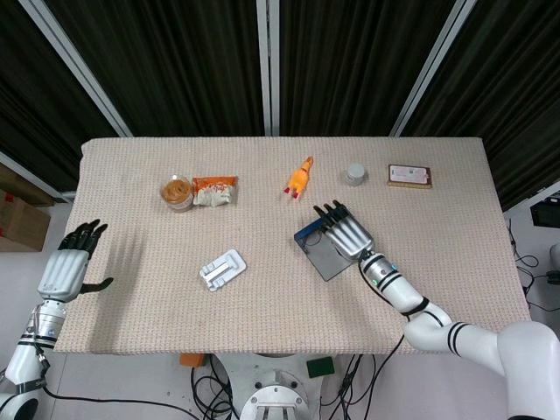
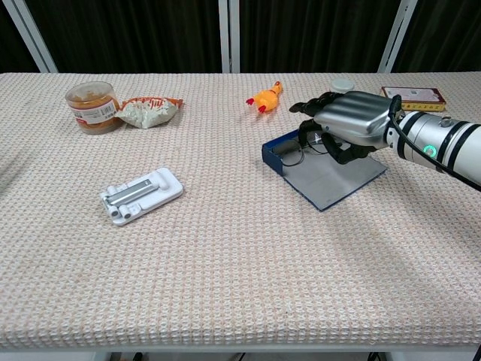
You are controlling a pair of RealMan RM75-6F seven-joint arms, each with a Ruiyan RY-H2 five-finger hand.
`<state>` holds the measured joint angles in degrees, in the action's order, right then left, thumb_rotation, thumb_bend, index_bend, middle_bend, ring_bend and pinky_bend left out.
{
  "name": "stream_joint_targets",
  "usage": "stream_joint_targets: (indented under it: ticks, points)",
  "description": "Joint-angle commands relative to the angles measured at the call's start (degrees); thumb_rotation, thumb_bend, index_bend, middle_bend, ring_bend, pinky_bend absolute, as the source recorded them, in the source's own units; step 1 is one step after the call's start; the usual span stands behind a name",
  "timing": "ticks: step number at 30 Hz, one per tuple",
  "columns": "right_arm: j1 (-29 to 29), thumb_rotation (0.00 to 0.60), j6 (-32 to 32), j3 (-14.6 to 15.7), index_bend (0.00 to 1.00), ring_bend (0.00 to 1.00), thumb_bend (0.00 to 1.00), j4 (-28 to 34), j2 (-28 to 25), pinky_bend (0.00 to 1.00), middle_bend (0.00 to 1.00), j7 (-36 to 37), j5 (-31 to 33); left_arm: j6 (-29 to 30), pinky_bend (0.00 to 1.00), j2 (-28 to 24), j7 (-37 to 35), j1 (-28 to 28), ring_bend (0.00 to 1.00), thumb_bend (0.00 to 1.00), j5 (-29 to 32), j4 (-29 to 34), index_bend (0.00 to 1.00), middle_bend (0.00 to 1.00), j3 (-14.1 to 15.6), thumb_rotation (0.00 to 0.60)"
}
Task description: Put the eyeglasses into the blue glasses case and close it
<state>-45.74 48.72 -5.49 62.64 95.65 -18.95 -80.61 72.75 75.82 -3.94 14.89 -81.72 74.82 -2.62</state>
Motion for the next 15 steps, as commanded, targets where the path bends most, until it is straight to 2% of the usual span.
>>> stream_joint_targets:
  ticks: [1,4,6,7,8,10,12,15]
  points:
    - [1.12,0.600,1.72,0.80,0.29,0.00,0.91,1.42,-1.48,0.00,0.00,0.04,-0.76,0.03,0.14,-0.07,0.06,0.03,0.00,0.12,-0.10,0.16,0.00,0.00,0.00,0.574]
    - [3.15,0.600,4.00,2.15,0.24,0.00,0.80,4.22,-4.00,0.00,0.00,-0.50,-1.38,0.08,0.14,-0.11,0.21,0.07,0.00,0.12,-0.25,0.42,0.00,0.00,0.02,0.576]
    - [4.35,0.600,5.04,2.97,0.15,0.00,0.62,5.73,-5.20,0.00,0.00,-0.97,-1.53,0.11,0.14,-0.07,0.28,0.07,0.00,0.12,-0.31,0.47,0.00,0.00,0.06,0.574]
    - [5.08,0.600,5.51,3.47,0.08,0.00,0.48,6.65,-5.84,0.00,0.00,-1.28,-1.48,0.08,0.14,-0.03,0.34,0.06,0.00,0.12,-0.31,0.47,0.00,0.00,0.09,0.573]
    - [5.58,0.600,5.77,3.81,0.06,0.00,0.42,7.29,-6.18,0.00,0.00,-1.42,-1.42,0.06,0.14,0.01,0.42,0.06,0.00,0.12,-0.31,0.48,0.00,0.00,0.11,0.571]
    - [6.54,0.600,6.57,4.39,0.00,0.00,0.23,8.17,-6.54,0.00,0.00,-1.69,-1.49,0.00,0.14,0.07,0.68,0.10,0.00,0.12,-0.33,0.63,0.00,0.00,0.14,0.572]
    - [7.21,0.600,7.31,4.65,0.00,0.00,0.16,7.92,-6.23,0.00,0.00,-2.06,-1.55,0.05,0.14,0.10,0.82,0.09,0.00,0.12,-0.38,0.79,0.00,0.00,0.17,0.576]
    - [7.97,0.600,7.94,4.65,0.00,0.00,0.12,6.66,-4.96,0.00,0.00,-2.27,-1.24,0.12,0.14,0.18,1.09,0.10,0.00,0.12,-0.47,0.96,0.00,0.00,0.20,0.573]
